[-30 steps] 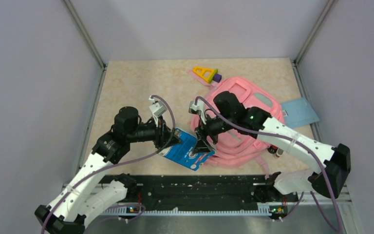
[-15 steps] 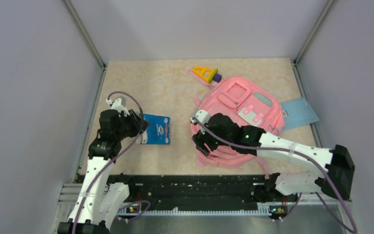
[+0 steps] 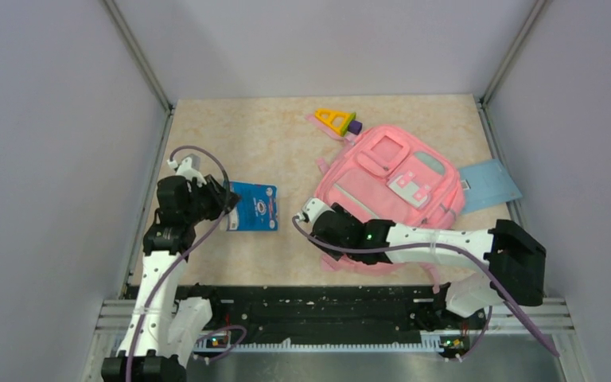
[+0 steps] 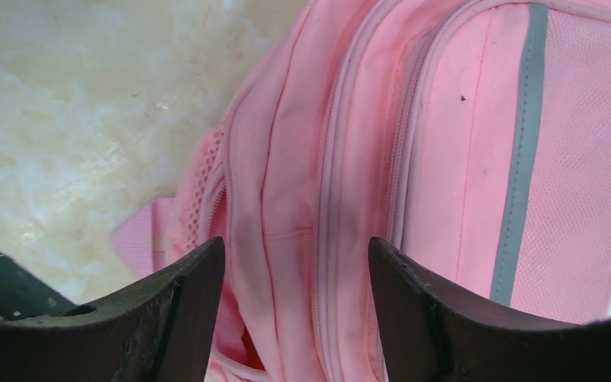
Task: Pack the student bag
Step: Place the book in the student bag.
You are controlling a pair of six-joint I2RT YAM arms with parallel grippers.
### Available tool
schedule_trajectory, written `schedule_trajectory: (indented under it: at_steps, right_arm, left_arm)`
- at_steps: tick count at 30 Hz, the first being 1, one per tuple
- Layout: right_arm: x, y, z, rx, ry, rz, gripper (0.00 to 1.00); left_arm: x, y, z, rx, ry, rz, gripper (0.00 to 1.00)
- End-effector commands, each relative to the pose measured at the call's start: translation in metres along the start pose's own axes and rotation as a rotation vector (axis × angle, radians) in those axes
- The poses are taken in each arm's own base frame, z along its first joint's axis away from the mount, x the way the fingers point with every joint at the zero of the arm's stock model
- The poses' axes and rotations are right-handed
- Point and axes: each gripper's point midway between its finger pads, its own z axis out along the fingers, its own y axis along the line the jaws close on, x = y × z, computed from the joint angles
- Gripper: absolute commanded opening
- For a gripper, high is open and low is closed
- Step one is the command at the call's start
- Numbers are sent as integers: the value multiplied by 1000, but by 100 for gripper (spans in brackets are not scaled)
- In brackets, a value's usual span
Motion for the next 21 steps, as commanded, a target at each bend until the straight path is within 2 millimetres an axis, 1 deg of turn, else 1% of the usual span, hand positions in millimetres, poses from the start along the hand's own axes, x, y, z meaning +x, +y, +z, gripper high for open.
schedule_trajectory:
  at_steps: [1,4,8,11,13,14,16,17,18,19,21]
  right_arm:
    - [6,-17,5,150,21,-72,65]
    - [14,-14,11,145,52,-93,66]
    - [25,-2,17,93,79,-99,71]
    - [38,-7,22,138,119,-112,73]
    - [45,-9,26,165,139,-119,71]
    - [46,-11,28,184,145,-116,66]
    - [45,-17,28,231,153,-106,50]
    - [42,-22,26,258,151,-100,38]
    - [38,-27,22,284,146,-93,23]
    - [29,-33,17,312,126,-78,15]
    - [9,-41,6,339,74,-41,5]
  left_arm:
    - [-25,-19,-1,97,-91,22,0]
    - [-24,-19,0,107,-82,14,0]
    - [-24,-17,1,106,-77,5,0]
    - [-26,-17,0,105,-82,4,0]
    - [-26,-18,0,111,-81,1,0]
    - [-26,-19,-1,116,-83,2,0]
    - [-26,-23,-3,139,-83,6,0]
    - [-27,-27,-5,155,-87,13,0]
    - [-27,-30,-7,173,-89,21,0]
    - [-26,-35,-9,198,-88,34,0]
    - [-23,-45,-13,258,-75,61,0]
